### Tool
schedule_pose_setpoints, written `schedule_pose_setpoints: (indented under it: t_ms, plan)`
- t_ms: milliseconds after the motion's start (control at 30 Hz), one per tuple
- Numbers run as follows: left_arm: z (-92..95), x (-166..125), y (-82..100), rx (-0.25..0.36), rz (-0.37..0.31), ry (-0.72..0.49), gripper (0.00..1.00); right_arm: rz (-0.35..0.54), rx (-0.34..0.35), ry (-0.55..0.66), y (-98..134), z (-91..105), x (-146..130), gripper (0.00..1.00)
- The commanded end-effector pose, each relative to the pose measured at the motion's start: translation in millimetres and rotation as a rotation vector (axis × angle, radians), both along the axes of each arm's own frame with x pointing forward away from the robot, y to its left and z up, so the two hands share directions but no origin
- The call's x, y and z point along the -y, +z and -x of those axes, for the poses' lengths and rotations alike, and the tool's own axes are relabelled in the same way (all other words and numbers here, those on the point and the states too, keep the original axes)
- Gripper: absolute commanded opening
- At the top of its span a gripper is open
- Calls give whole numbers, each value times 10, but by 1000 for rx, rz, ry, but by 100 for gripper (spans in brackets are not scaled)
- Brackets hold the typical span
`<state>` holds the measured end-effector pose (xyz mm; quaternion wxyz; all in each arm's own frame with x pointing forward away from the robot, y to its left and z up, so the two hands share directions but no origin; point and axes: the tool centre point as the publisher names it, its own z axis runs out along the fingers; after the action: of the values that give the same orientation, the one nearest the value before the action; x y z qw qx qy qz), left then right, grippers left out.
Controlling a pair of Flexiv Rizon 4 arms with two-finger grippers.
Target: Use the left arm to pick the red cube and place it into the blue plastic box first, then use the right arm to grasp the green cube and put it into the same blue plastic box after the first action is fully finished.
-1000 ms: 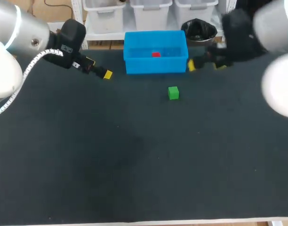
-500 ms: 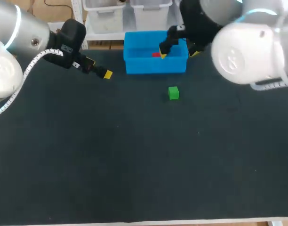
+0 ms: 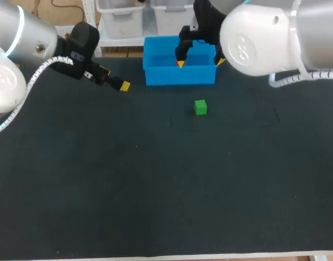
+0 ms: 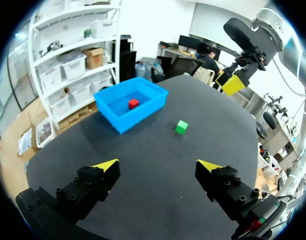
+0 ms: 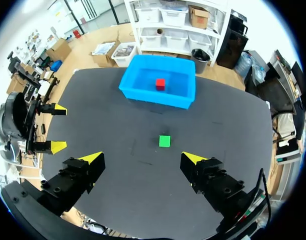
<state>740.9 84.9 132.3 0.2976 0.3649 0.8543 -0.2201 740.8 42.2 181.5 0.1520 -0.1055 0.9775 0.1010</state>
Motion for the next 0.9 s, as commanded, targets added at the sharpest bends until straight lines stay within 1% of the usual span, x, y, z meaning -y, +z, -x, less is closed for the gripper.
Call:
schedule_pose_setpoints:
  t_ms: [33,267,400,500,533,833,900]
  plan:
    - [1,-15,-10,4,7,-4,100,13,-33,-5,-7,-83,-55,100]
    - [1,-15,-10,4,7,-4,100,17,-79,-28,-76,-120,-24,100]
    - [1,-15,-10,4,7,-4,100,43,-120,-37,-132,-147,27,100]
    - [1,-15,-10,4,7,-4,100,45,-126,-43,-135,-153,37,100]
    - [1,-15,-10,4,7,-4,100,50,-139,-42,-149,-162,52,100]
    - [1,-15,-10,4,7,-4,100,157,-198,-9,-249,-155,93,100]
    - [1,-15,-10,4,7,-4,100,164,-199,-9,-267,-158,96,100]
